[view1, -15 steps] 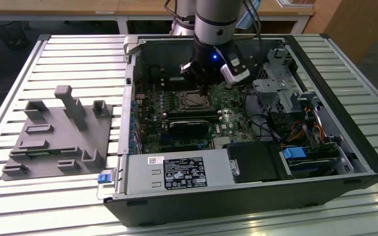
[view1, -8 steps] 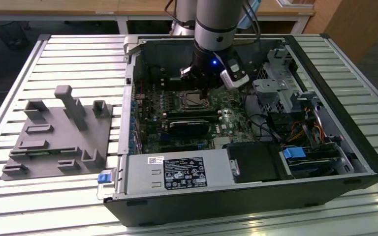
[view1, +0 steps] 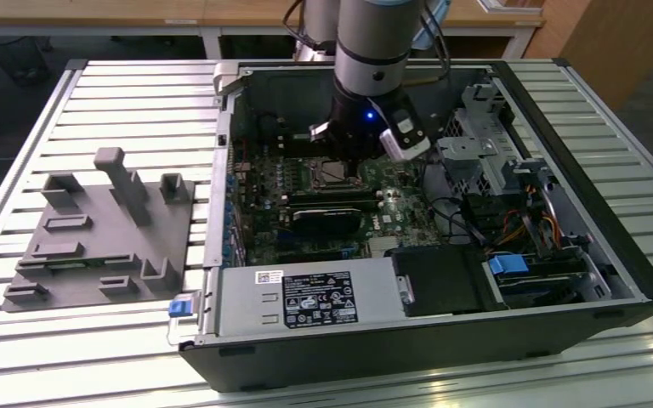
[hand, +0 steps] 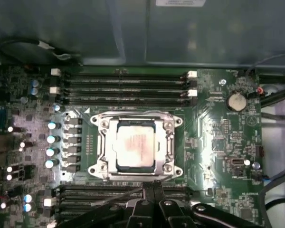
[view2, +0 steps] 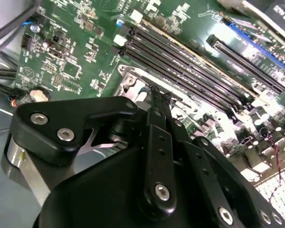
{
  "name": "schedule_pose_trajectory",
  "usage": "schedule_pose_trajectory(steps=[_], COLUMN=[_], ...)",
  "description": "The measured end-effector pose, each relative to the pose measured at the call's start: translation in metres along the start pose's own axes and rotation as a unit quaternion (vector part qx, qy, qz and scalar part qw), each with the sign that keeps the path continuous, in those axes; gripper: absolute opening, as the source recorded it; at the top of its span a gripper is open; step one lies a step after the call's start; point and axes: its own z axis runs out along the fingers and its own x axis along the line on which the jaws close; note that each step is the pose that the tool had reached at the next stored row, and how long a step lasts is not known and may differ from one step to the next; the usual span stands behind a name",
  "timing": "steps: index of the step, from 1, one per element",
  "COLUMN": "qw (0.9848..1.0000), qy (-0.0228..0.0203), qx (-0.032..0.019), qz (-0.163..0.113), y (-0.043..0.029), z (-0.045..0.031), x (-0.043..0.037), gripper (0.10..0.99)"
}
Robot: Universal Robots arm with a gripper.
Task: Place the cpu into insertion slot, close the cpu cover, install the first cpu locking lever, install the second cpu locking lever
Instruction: 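Install the second cpu locking lever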
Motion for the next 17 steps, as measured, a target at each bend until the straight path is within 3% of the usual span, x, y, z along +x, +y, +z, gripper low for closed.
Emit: schedule_pose_trajectory(steps=[4,8,13,17], qw=[1.0,1.0,1.0,1.0], qy=[-0.0001,-0.0001,0.0,-0.0001], qx=[-0.0001,-0.0003,-0.0006,-0.0044], qz=[0.0,0.0,0.0,0.0], y=[-0.0011,-0.0044,-0.0073,-0.0083], z=[0.0001,0.0001,0.0004,0.0046], x=[0.0113,0.0148,0.0293,0.033], gripper=[0.11,0.11,0.11,0.11])
